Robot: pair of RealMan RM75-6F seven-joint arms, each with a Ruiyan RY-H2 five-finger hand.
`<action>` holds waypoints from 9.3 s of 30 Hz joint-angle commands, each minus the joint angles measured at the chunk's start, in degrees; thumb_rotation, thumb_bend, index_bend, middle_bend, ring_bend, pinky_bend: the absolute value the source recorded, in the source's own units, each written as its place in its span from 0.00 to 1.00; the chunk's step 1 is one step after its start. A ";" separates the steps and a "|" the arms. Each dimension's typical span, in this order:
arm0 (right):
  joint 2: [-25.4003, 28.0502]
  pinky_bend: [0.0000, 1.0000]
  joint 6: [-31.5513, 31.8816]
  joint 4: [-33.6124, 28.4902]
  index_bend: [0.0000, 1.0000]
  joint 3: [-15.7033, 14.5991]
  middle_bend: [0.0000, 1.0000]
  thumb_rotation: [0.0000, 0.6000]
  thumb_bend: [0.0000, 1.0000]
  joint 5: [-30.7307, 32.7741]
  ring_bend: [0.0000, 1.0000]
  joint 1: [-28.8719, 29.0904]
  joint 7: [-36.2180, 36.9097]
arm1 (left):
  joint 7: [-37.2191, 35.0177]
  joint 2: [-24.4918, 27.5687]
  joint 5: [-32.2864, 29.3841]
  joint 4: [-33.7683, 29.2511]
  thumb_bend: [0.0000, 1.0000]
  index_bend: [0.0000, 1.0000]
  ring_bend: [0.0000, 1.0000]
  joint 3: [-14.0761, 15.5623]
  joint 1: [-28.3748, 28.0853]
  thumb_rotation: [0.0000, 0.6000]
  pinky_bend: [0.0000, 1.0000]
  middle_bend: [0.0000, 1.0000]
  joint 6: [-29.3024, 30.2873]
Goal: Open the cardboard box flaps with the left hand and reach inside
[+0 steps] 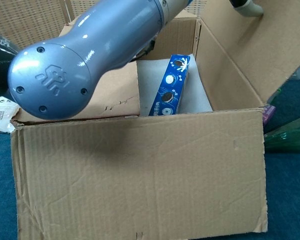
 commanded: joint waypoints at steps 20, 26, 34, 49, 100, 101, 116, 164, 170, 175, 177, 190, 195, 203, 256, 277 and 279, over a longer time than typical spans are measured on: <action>0.24 0.00 0.29 0.01 0.00 -0.20 0.00 1.00 0.00 -0.46 0.00 -0.17 0.71 | 3.49 8.47 -5.29 -8.27 0.09 0.00 0.00 5.01 4.97 1.00 0.04 0.00 -6.59; -0.02 0.00 0.21 -0.03 0.00 -0.11 0.00 1.00 0.00 -0.24 0.00 -0.08 -0.01 | 4.87 15.00 -4.96 -13.12 0.09 0.00 0.00 7.60 7.30 1.00 0.04 0.00 -8.06; -0.43 0.00 0.13 -0.05 0.00 -0.22 0.00 1.00 0.00 -0.21 0.00 -0.09 -1.00 | 4.15 22.76 -2.17 -17.33 0.09 0.00 0.00 10.73 9.54 1.00 0.04 0.00 -10.10; -1.36 0.00 0.40 -0.19 0.00 -0.41 0.00 1.00 0.00 -0.66 0.00 -0.19 -3.19 | 7.12 38.20 -10.83 -30.03 0.09 0.00 0.00 14.28 9.91 1.00 0.06 0.00 -17.91; -0.93 0.00 1.05 -0.17 0.00 -0.54 0.00 1.00 0.00 -1.38 0.00 -0.50 -2.22 | 21.99 26.84 -43.08 -30.95 0.00 0.66 0.20 14.83 -5.06 1.00 0.28 0.38 -2.82; -0.92 0.00 1.05 -0.17 0.00 -0.56 0.00 1.00 0.00 -1.41 0.00 -0.51 -2.20 | 22.18 26.73 -43.19 -30.99 0.00 0.66 0.19 14.81 -5.11 0.99 0.28 0.38 -2.57; -0.97 0.00 0.92 -0.21 0.00 -0.70 0.00 1.00 0.00 -1.68 0.00 -0.49 -2.40 | 21.25 25.50 -38.47 -30.41 0.00 0.70 0.14 15.29 -3.90 0.62 0.15 0.36 -2.25; -1.36 0.00 0.94 -0.38 0.00 -0.83 0.00 1.00 0.00 -1.91 0.00 -0.55 -3.57 | 21.66 41.13 -32.81 -40.19 0.00 0.74 0.11 19.75 0.43 0.57 0.13 0.32 -4.47; -1.71 0.00 1.00 -0.62 0.00 -1.02 0.00 1.00 0.00 -2.30 0.00 -0.62 -4.44 | 18.74 40.34 -30.66 -38.63 0.00 0.68 0.09 18.88 1.49 0.56 0.13 0.25 -4.85; -1.68 0.00 0.88 -0.49 0.00 -0.80 0.00 1.00 0.00 -1.72 0.00 -0.54 -4.18 | 18.57 38.46 -30.91 -37.05 0.00 0.55 0.05 18.75 1.07 0.55 0.11 0.19 -6.00; -1.60 0.00 0.81 -0.40 0.00 -0.71 0.00 1.00 0.00 -1.57 0.00 -0.48 -3.97 | 18.54 37.72 -32.04 -36.71 0.00 0.49 0.01 18.64 0.65 0.53 0.08 0.12 -6.90; -1.11 0.00 0.82 -0.31 0.00 -0.56 0.00 1.00 0.00 -1.31 0.00 -0.46 -2.82 | 19.74 35.63 -35.44 -32.86 0.00 0.39 0.00 19.66 -2.63 0.49 0.04 0.10 -13.29; -1.18 0.00 0.91 -0.30 0.00 -0.44 0.00 1.00 0.00 -1.07 0.00 -0.47 -2.94 | 18.55 35.50 -32.28 -30.84 0.00 0.39 0.00 20.09 -3.02 0.50 0.04 0.14 -15.93; -1.23 0.00 0.84 -0.16 0.00 -0.36 0.00 1.00 0.00 -0.97 0.00 -0.40 -2.97 | 14.18 36.75 -25.79 -29.66 0.00 0.42 0.05 20.34 -1.94 0.49 0.11 0.25 -18.76; -1.05 0.00 1.20 -0.28 0.00 -0.22 0.00 1.00 0.00 -0.86 0.00 -0.59 -2.55 | 14.81 30.01 -27.00 -24.88 0.00 0.76 0.08 19.90 -1.30 0.37 0.07 0.31 -12.74; -0.87 0.00 1.36 -0.43 0.00 -0.28 0.00 1.00 0.00 -1.06 0.00 -0.70 -2.35 | 13.38 31.82 -23.63 -26.20 0.00 0.76 0.08 18.56 -0.32 0.37 0.09 0.30 -11.06; -0.89 0.00 1.22 -0.37 0.00 -0.28 0.00 1.00 0.00 -1.01 0.00 -0.64 -2.41 | 12.81 31.68 -22.11 -25.69 0.00 0.75 0.08 18.06 -0.12 0.37 0.09 0.29 -10.74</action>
